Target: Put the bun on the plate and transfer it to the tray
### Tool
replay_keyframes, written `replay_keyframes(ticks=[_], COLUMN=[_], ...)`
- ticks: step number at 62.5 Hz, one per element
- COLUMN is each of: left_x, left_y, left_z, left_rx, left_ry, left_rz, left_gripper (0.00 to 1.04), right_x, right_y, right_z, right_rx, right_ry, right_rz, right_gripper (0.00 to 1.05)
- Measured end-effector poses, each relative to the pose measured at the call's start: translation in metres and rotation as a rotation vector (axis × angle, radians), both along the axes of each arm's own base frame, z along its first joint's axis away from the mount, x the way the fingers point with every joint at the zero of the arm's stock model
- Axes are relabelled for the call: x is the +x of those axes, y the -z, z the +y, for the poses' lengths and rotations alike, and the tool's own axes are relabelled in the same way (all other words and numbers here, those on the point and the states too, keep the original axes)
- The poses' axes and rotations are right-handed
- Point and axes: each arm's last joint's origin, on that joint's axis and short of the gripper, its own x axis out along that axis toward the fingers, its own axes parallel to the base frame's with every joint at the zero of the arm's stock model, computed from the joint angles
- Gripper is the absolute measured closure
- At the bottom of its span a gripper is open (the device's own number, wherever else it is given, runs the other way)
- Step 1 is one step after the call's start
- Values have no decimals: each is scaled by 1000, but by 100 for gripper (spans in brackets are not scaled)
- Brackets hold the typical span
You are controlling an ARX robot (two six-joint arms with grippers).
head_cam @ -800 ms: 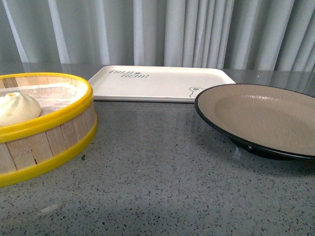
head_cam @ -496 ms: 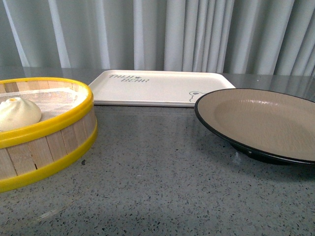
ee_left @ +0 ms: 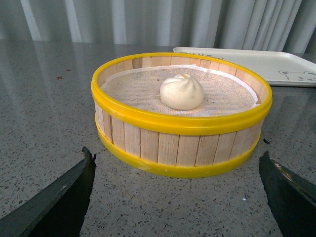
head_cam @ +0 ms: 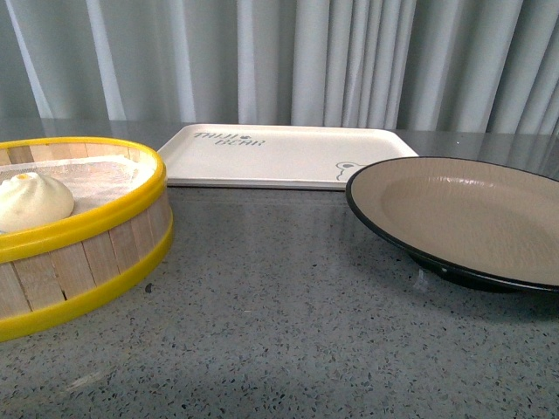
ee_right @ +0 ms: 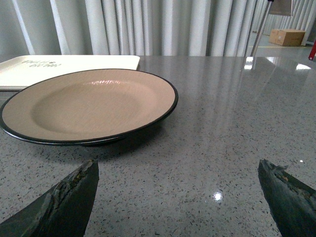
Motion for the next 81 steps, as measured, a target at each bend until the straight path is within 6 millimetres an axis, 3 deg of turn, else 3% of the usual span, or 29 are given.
replay_keyframes(ticks=[15, 24, 30, 40, 51, 59, 66, 74, 81], left_x=[0, 5, 12, 23, 64, 106, 155, 192, 207], left_y=[0, -5, -23, -78, -115, -130, -143, -136, -124], left_z=[0, 5, 14, 43, 58, 43, 1, -45, -51], left_rx=[0, -142, -198, -233, -203, -176, -110, -44, -4], left_ry=[0, -213, -254, -334, -325, -200, -18, 151, 138], left_rz=[1, 333, 320, 135, 105, 161, 221, 329, 388], left_gripper=[7, 7, 7, 7, 7, 7, 7, 7, 7], right_x=[0, 0, 0, 0, 0, 0, 0, 0, 0], right_y=[0, 0, 0, 0, 0, 0, 0, 0, 0], right_z=[0, 0, 0, 0, 0, 0, 0, 0, 0], right_rx=[0, 0, 0, 0, 0, 0, 0, 0, 0], right_ry=[0, 0, -1, 0, 0, 0, 0, 0, 0], right_rz=[0, 0, 0, 0, 0, 0, 0, 0, 0], right_gripper=[8, 8, 8, 8, 8, 8, 8, 8, 8])
